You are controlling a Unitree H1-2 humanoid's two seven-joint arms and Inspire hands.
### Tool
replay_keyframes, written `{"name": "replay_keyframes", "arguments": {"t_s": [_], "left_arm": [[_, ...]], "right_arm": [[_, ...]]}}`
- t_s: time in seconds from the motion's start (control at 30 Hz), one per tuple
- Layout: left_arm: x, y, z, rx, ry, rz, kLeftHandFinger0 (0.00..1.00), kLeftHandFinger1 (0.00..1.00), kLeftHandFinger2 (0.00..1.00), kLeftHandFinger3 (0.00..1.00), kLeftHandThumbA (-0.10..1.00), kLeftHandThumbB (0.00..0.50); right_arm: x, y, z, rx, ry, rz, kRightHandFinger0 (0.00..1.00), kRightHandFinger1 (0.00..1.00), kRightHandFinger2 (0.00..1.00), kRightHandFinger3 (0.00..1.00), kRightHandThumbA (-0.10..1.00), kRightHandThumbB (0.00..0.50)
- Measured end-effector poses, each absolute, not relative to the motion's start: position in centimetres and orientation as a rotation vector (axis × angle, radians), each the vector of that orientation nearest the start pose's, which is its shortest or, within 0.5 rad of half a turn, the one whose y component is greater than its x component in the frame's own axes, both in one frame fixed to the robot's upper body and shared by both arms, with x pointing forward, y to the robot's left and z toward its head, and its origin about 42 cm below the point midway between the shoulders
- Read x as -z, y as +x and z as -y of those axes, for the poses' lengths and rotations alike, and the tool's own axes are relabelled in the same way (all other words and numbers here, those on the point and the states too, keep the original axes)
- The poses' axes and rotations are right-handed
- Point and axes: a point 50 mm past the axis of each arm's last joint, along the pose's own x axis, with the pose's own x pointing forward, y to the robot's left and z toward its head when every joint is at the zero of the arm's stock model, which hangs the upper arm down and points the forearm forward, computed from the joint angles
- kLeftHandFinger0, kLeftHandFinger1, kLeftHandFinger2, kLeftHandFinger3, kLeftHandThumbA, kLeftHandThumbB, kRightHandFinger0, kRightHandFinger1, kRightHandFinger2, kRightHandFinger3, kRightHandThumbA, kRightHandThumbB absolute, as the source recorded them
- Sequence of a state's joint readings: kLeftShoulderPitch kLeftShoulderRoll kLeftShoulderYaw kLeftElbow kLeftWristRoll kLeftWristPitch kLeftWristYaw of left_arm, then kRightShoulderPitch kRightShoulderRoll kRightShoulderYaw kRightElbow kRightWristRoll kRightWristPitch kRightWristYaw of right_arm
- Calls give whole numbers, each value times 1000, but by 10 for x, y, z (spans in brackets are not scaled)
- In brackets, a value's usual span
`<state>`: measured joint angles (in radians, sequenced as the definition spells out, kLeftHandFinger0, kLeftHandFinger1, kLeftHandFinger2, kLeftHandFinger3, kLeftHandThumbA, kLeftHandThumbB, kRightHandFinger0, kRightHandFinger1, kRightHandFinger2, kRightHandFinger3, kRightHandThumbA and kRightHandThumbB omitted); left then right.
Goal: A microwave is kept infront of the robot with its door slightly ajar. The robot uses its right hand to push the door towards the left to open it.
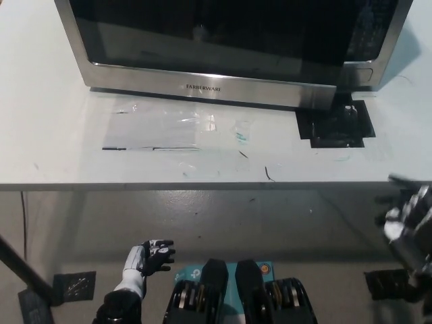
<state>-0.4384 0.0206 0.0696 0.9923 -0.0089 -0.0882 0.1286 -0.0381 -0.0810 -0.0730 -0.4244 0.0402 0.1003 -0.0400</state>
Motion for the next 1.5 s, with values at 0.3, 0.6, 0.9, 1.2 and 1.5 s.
{"name": "replay_keyframes", "arguments": {"t_s": [0.3, 0.6, 0.9, 1.2, 1.5], "left_arm": [[17, 374, -209, -102, 49, -481, 697, 579, 576, 556, 136, 0], [16, 374, -209, -101, 47, -469, 638, 549, 553, 563, 141, 0], [18, 370, -209, -102, 46, -469, 739, 609, 586, 499, 177, 0], [18, 369, -209, -102, 47, -466, 665, 565, 563, 502, 171, 0], [16, 370, -208, -98, 49, -457, 679, 561, 556, 508, 144, 0]], "right_arm": [[-321, 327, 259, 14, -137, 587, 273, 345, 494, 696, 35, 99], [-353, 425, 286, 82, -196, 480, 166, 259, 395, 637, 145, 162], [-338, 475, 295, 117, -209, 338, 118, 216, 340, 584, 162, 202], [-305, 501, 298, 136, -245, 233, 147, 245, 384, 643, 125, 187], [-274, 525, 281, 114, -312, 127, 124, 231, 370, 639, 193, 203]]}}
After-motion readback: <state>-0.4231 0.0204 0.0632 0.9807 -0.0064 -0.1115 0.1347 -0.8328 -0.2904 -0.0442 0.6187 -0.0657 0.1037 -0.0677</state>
